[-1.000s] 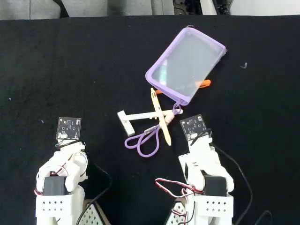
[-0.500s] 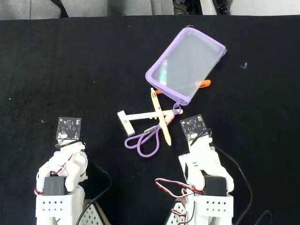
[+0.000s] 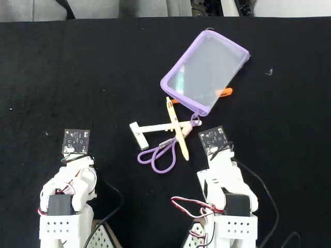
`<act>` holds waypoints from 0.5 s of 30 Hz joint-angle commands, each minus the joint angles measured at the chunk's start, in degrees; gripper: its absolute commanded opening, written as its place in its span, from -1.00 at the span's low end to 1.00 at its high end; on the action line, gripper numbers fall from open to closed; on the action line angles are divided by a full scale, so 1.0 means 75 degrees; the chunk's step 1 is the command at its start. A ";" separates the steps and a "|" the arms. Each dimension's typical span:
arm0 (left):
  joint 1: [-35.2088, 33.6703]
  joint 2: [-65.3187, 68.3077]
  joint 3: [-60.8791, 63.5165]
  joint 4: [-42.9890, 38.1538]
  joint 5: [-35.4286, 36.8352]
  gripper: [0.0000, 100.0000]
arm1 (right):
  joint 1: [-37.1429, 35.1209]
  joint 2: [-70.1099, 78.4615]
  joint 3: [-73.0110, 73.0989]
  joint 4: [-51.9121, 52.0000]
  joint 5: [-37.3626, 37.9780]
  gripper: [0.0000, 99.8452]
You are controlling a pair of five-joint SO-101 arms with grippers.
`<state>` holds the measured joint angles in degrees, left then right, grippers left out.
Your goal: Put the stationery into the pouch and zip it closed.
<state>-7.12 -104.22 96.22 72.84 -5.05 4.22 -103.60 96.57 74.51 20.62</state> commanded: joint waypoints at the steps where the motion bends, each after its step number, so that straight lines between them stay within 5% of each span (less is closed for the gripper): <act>1: -0.0018 -0.0047 0.0135 0.0035 0.0059 -0.94 | -0.0703 -0.0662 -0.0006 0.0047 0.0035 -0.90; 7: -0.0018 -0.0047 0.0135 0.0035 0.0059 -0.94 | -0.2098 -0.0662 -0.0006 0.0035 0.0035 -0.91; 12: -0.0018 -0.0047 0.0135 0.0035 0.0059 -0.94 | -0.2145 -0.0662 -0.0100 -0.0399 0.0094 -0.90; 15: -0.0018 -0.0047 0.0135 0.0035 0.0059 -0.94 | -0.2086 -0.0662 -0.0334 -0.0867 0.1160 -0.90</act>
<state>-7.12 -104.22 96.22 72.84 -5.05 -11.08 -103.60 96.57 72.31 21.23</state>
